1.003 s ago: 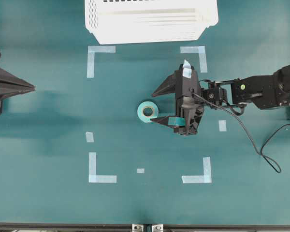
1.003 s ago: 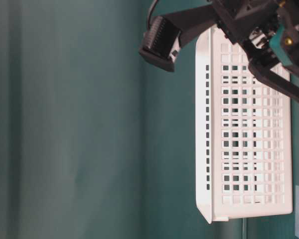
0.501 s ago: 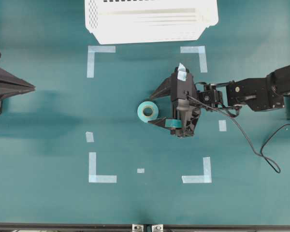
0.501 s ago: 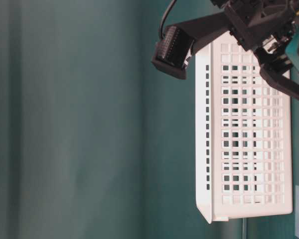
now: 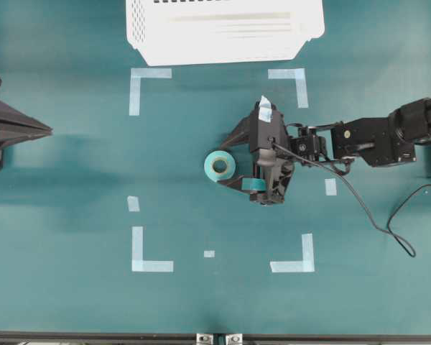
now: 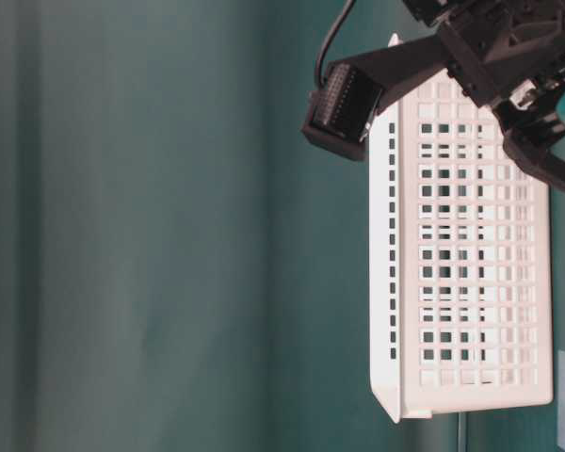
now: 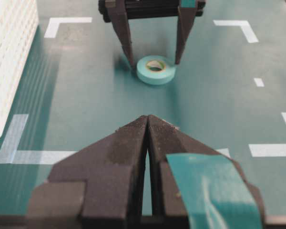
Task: Put the tape in the middle into the white basket.
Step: 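Lower the right gripper around the tape roll and close on it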
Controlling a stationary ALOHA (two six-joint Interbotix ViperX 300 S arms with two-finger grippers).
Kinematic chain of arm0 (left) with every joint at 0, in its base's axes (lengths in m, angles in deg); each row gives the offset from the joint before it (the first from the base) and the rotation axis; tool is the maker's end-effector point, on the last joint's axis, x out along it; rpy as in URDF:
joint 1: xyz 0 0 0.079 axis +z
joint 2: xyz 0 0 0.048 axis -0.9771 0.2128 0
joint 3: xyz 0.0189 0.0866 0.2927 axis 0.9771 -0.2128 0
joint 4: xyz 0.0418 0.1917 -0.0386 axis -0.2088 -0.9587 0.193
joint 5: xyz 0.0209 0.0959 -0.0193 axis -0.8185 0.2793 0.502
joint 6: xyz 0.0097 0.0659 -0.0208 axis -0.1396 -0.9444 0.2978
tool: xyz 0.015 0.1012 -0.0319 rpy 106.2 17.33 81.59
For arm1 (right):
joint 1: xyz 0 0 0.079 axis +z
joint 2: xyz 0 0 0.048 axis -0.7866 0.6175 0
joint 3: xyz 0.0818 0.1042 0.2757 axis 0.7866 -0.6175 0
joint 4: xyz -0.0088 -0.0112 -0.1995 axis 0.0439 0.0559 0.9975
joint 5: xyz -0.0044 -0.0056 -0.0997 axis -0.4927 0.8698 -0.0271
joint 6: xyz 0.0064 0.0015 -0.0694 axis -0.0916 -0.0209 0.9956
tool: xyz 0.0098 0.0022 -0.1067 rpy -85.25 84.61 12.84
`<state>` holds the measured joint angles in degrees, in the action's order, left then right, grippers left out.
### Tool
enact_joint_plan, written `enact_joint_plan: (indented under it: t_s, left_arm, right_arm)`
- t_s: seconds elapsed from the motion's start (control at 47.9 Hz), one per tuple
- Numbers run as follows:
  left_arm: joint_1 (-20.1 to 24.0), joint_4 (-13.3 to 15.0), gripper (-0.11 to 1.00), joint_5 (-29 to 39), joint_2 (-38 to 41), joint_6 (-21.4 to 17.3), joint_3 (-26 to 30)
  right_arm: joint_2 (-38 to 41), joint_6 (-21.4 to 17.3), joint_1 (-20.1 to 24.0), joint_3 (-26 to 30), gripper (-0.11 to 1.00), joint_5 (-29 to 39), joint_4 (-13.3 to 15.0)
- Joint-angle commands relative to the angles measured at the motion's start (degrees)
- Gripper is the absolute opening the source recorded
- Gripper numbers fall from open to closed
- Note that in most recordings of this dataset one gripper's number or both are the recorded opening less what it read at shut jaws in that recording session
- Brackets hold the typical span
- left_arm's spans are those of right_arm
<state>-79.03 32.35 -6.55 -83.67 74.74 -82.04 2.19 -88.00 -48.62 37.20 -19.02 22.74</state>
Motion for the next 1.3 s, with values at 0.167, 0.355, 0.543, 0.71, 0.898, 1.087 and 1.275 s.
enact_joint_plan:
  t_s: [0.167, 0.355, 0.543, 0.71, 0.898, 1.087, 1.275]
  left_arm:
    - [0.18, 0.09, -0.11, -0.35, 0.35, 0.00, 0.70]
    - [0.18, 0.00, -0.11, -0.35, 0.44, 0.09, 0.62]
    - [0.18, 0.00, -0.11, -0.35, 0.44, 0.09, 0.62]
    - [0.18, 0.09, -0.11, -0.35, 0.44, 0.09, 0.62]
    - [0.09, 0.00, -0.11, -0.35, 0.44, 0.09, 0.62]
    - [0.18, 0.09, -0.11, -0.26, 0.44, 0.09, 0.62]
    - [0.09, 0.00, -0.11, -0.35, 0.44, 0.09, 0.62]
  right_arm:
    - [0.26, -0.18, 0.18, 1.49, 1.00, -0.53, 0.00]
    - [0.62, -0.18, 0.18, 1.67, 1.00, -0.53, -0.09]
    - [1.05, -0.18, 0.18, 1.76, 1.00, -0.53, -0.09]
    - [1.58, -0.26, 0.18, 1.93, 1.00, -0.53, -0.18]
    - [1.67, -0.35, 0.18, 2.02, 1.00, -0.53, -0.26]
    - [1.85, -0.35, 0.18, 2.55, 1.00, -0.53, -0.26]
    - [2.55, -0.35, 0.18, 3.16, 1.00, -0.35, -0.18]
